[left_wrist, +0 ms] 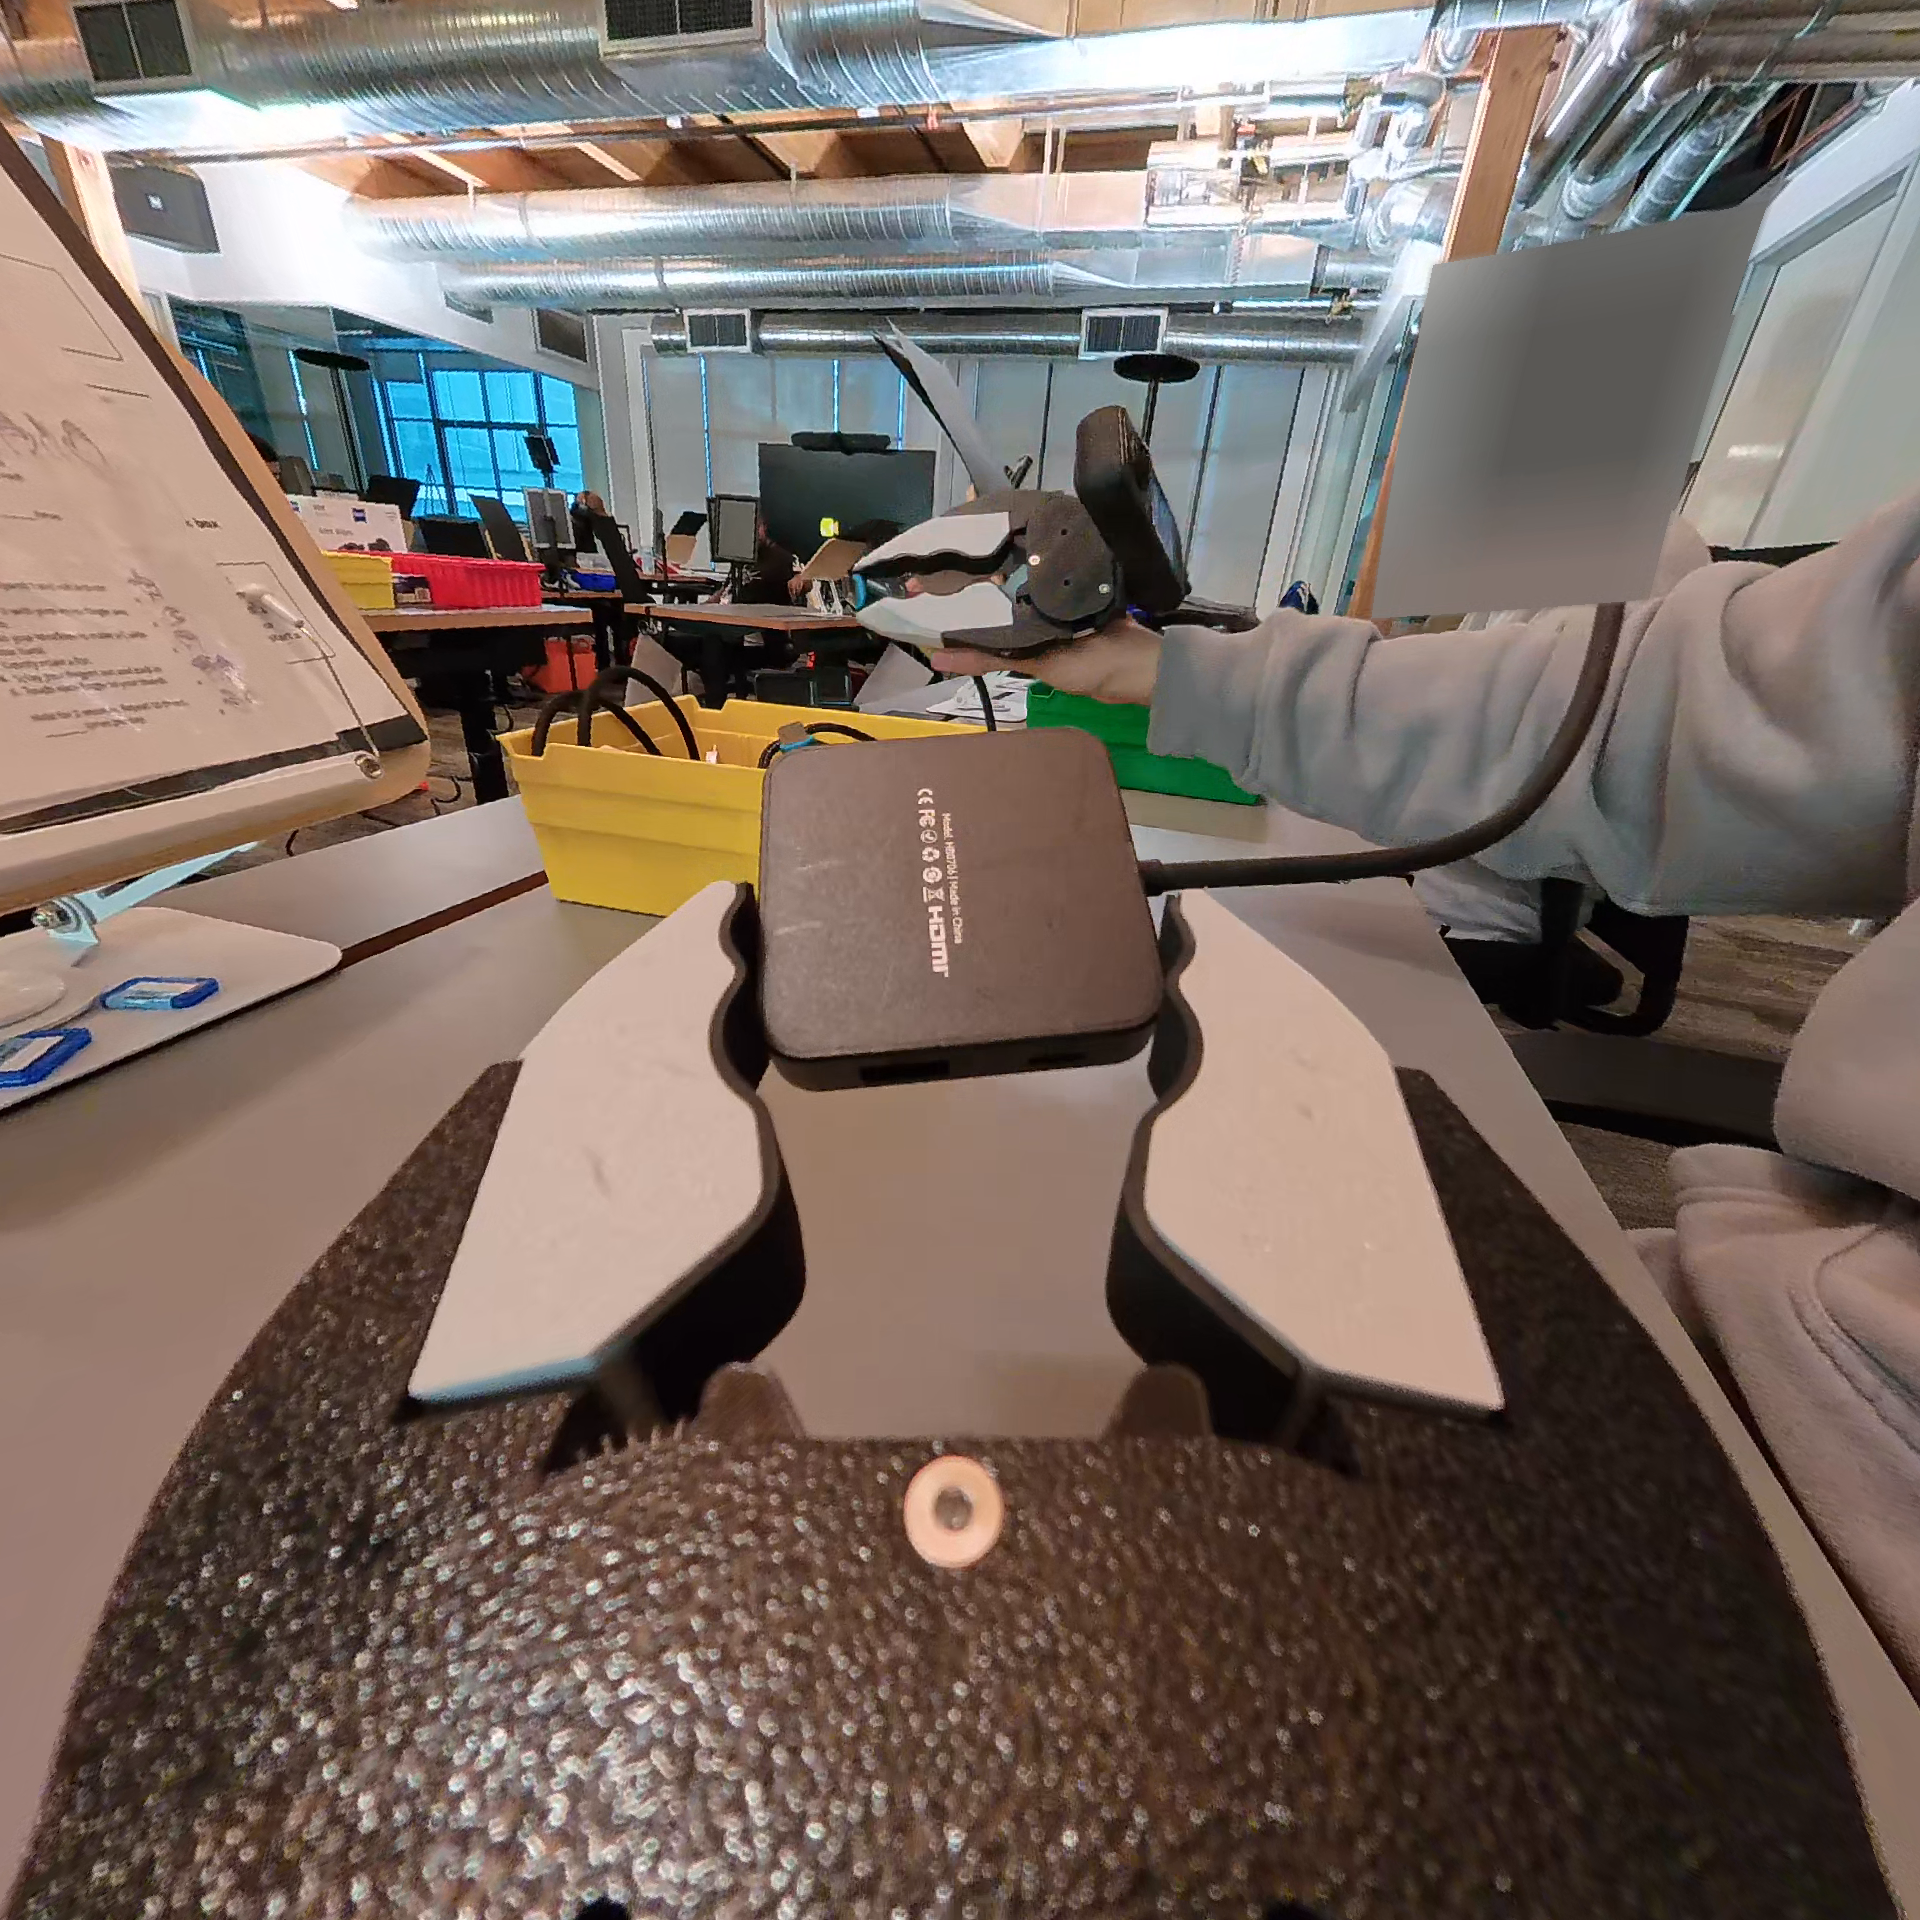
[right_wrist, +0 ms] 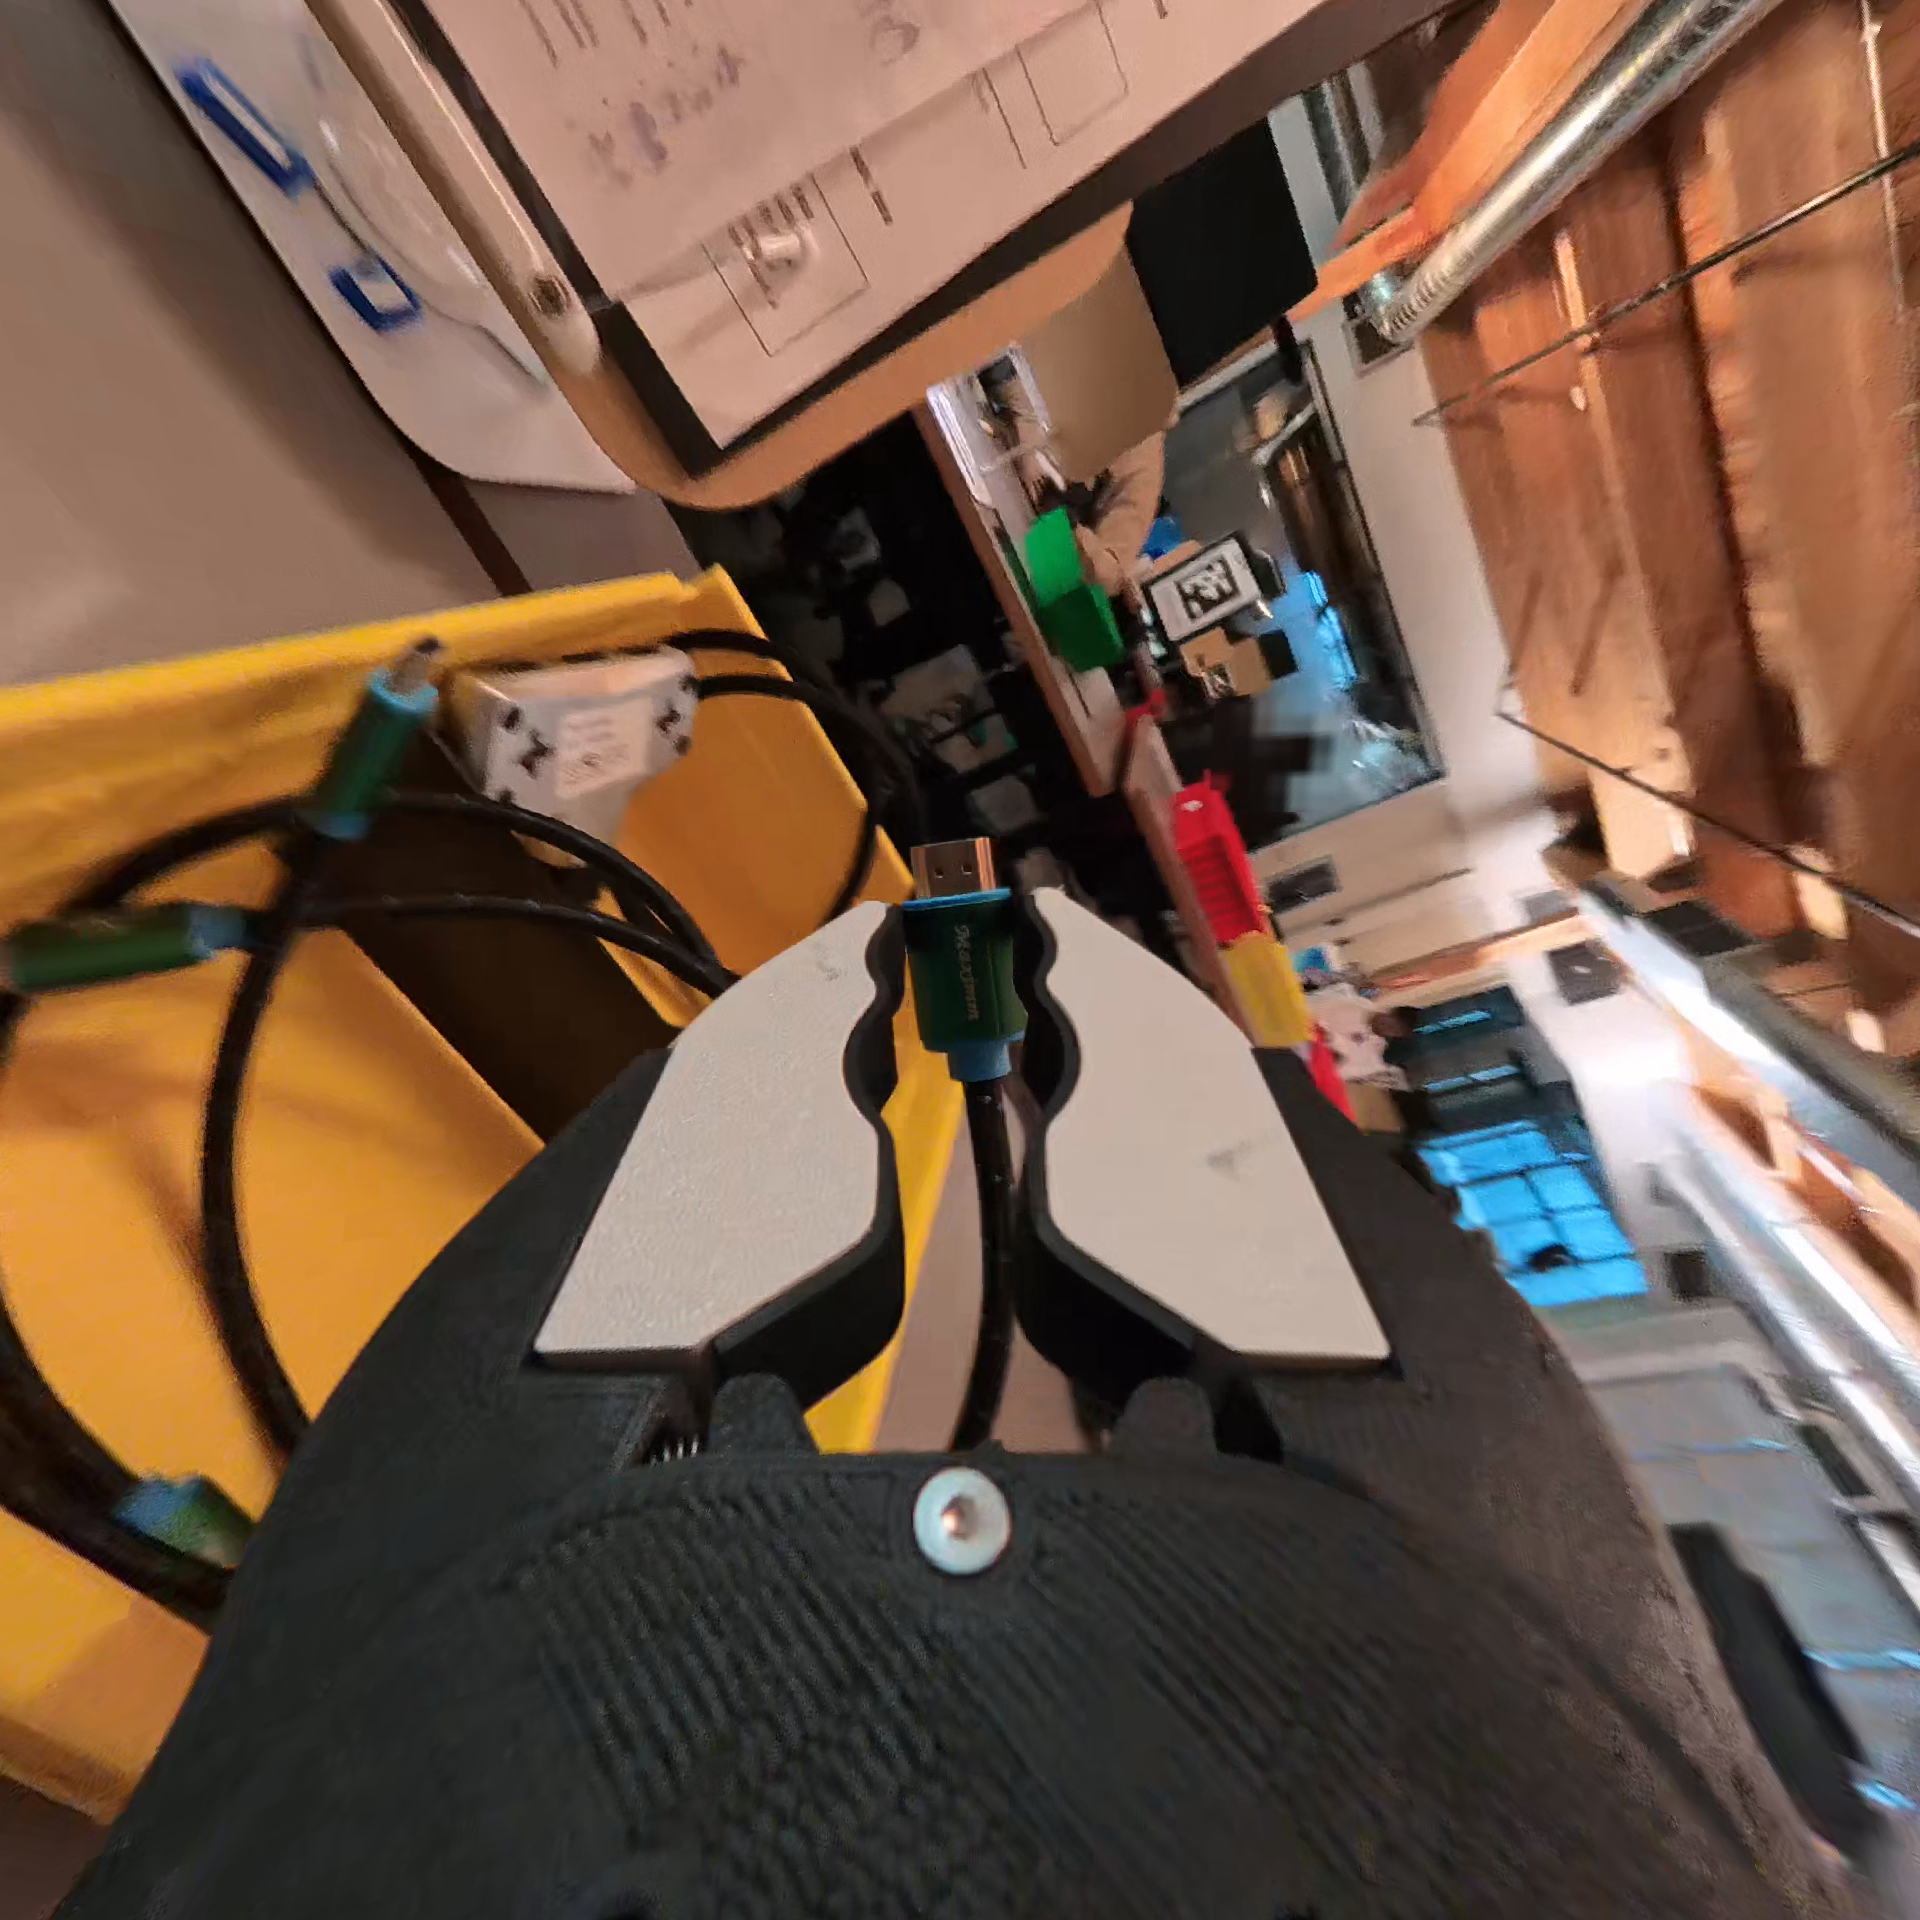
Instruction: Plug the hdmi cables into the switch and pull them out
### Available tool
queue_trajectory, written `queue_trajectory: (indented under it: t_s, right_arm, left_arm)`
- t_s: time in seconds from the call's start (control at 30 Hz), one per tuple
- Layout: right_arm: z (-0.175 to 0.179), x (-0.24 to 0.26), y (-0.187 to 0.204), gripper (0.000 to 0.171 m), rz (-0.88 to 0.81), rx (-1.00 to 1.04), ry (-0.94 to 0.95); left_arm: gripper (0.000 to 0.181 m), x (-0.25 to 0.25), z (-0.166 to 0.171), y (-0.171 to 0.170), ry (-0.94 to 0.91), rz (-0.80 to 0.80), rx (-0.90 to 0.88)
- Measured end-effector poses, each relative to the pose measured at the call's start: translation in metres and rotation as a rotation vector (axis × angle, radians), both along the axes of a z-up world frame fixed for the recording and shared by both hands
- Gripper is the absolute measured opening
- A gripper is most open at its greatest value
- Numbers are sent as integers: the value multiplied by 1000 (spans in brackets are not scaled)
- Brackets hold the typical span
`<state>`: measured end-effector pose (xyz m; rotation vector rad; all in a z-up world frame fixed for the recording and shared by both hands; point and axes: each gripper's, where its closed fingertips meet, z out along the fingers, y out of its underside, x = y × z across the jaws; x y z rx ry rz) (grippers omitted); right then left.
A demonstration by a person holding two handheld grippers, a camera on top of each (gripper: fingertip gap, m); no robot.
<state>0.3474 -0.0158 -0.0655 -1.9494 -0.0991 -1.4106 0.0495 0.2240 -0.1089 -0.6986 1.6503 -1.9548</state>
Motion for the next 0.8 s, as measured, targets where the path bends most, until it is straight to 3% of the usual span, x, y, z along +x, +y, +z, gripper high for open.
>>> queue_trajectory:
  t_s: [0.17,0.23,0.33,0.4,0.5,0.63,0.73,0.8]
  right_arm:
    - [-23,-11,32,20,144,137,197]
    - [-16,-18,41,20,198,178,226]
    - [4,-25,48,20,313,399,403]
    - [-5,-23,48,20,366,398,534]
    - [-38,8,22,20,194,141,438]
    - [-67,-3,28,20,244,-72,385]
    - [-91,-5,32,20,220,-377,211]
    - [-106,-18,44,20,282,-461,168]
  left_arm:
    - [72,1,-2,-2,3,-1,16]
    - [72,1,-2,0,3,5,15]
    - [72,1,0,4,3,13,0]
    - [72,0,1,5,0,13,-5]
    - [72,0,0,5,0,12,-2]
    - [72,0,1,7,-2,19,-5]
    - [72,0,1,8,-1,19,-14]
    - [72,0,1,7,-1,18,-6]
